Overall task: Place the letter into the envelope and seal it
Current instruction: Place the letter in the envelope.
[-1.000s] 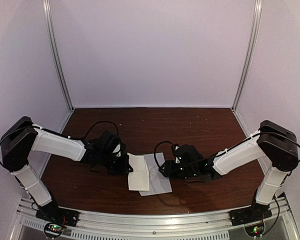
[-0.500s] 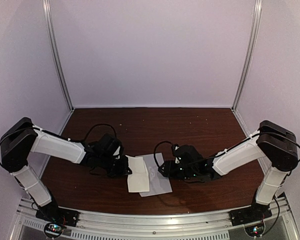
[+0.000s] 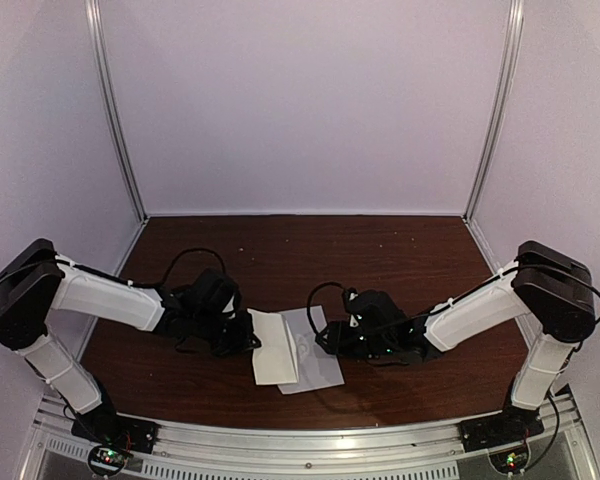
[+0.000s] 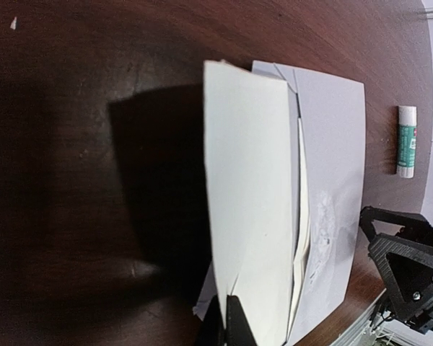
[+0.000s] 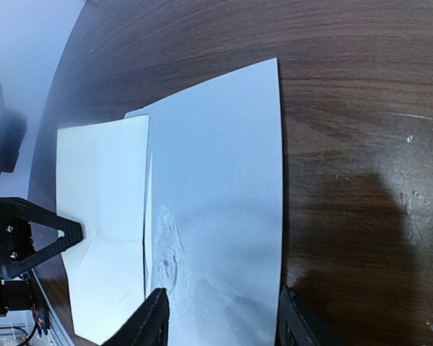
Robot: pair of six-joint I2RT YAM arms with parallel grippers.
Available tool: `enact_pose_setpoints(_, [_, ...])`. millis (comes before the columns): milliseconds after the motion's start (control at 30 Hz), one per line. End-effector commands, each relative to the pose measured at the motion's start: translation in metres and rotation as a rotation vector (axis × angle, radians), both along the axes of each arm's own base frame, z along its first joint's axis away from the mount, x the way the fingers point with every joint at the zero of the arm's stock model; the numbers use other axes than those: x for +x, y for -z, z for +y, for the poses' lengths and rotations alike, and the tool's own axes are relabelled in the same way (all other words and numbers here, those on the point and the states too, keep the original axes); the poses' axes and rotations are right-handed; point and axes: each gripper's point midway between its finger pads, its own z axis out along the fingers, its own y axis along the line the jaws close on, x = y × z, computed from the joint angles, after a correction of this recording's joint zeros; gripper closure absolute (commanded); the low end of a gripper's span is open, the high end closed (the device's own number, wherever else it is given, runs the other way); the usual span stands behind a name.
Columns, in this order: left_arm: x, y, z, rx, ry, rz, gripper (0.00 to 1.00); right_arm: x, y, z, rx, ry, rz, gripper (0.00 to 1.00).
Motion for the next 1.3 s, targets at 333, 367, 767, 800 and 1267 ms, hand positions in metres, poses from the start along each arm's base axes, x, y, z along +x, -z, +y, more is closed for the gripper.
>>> enact_pose_setpoints(333, [-0.004,-0.011,-0.015,-0.086,0.008,-0.010,1.00,-0.016,0.032,-0.011,-0.082,-0.013,0.077,0.47])
enact_pose_setpoints(367, [-0.005,-0.011,-0.015,-0.085,0.006,-0.008,1.00,-0.016,0.032,-0.011,-0.082,-0.013,0.076,0.47])
enact_pose_setpoints(767, [-0.008,-0.011,-0.018,-0.102,0.003,0.000,1.00,-0.017,0.032,-0.011,-0.084,-0.015,0.077,0.47])
enact_pose_setpoints(800, [-0.008,-0.011,-0.018,-0.103,0.001,0.001,1.00,-0.016,0.033,-0.012,-0.085,-0.014,0.076,0.47])
enact_pose_setpoints(1267, [-0.008,-0.010,-0.022,-0.115,0.014,0.001,1.00,-0.019,0.027,-0.003,-0.052,-0.047,0.067,0.47])
